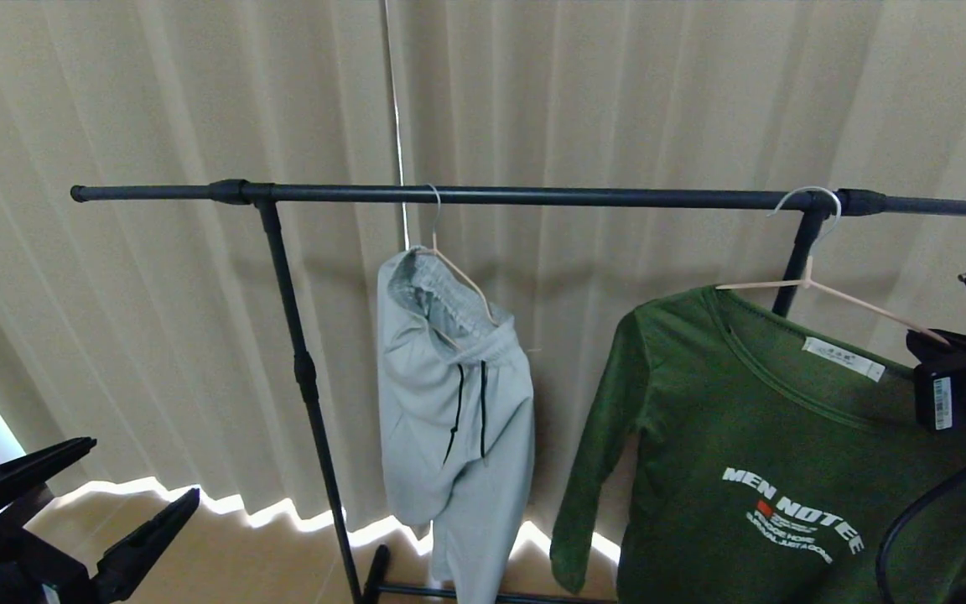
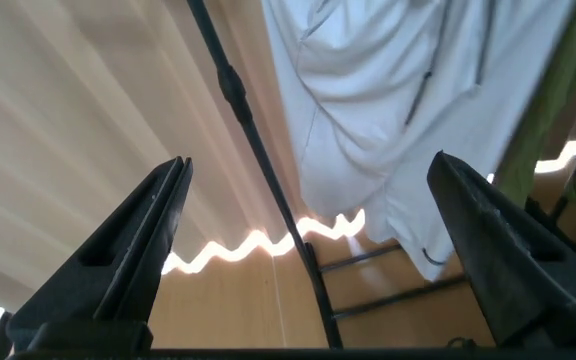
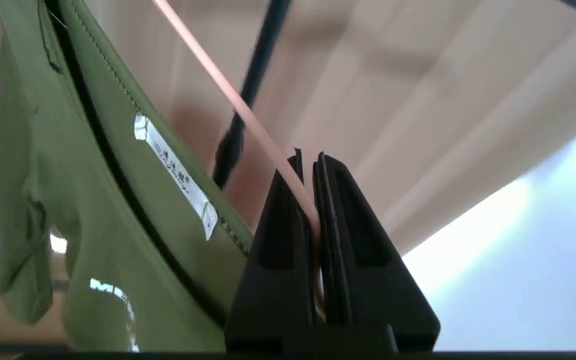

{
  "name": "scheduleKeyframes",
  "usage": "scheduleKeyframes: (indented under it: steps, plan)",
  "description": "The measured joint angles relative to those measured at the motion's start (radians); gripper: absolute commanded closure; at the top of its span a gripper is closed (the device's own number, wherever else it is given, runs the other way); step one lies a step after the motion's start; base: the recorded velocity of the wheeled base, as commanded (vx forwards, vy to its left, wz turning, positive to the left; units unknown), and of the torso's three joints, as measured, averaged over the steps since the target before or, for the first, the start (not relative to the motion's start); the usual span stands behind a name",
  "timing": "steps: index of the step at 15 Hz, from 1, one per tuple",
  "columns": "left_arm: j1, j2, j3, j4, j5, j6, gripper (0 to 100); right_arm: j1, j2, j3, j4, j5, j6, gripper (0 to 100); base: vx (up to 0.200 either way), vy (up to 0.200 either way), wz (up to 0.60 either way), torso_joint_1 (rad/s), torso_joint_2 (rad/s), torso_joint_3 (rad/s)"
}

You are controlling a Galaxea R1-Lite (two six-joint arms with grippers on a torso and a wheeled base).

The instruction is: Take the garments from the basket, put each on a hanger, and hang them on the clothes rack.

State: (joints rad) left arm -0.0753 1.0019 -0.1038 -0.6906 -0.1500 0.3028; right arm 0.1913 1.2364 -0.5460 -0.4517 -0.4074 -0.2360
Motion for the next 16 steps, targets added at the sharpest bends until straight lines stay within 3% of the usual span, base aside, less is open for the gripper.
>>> scheduleKeyframes:
  steps: [7, 16]
  plan:
    - [-0.012, -0.022, 0.010, -0.001, 0.000, 0.000, 0, -0.004, 0.028, -0.050, -0.004, 0.001, 0.001, 100, 0.000, 0.000, 0.00, 0.000, 0.00, 0.000]
    - [-0.014, -0.039, 0.013, 0.001, 0.001, 0.007, 0, -0.095, 0.322, -0.231, -0.113, -0.002, 0.026, 100, 0.000, 0.000, 0.00, 0.000, 0.00, 0.000]
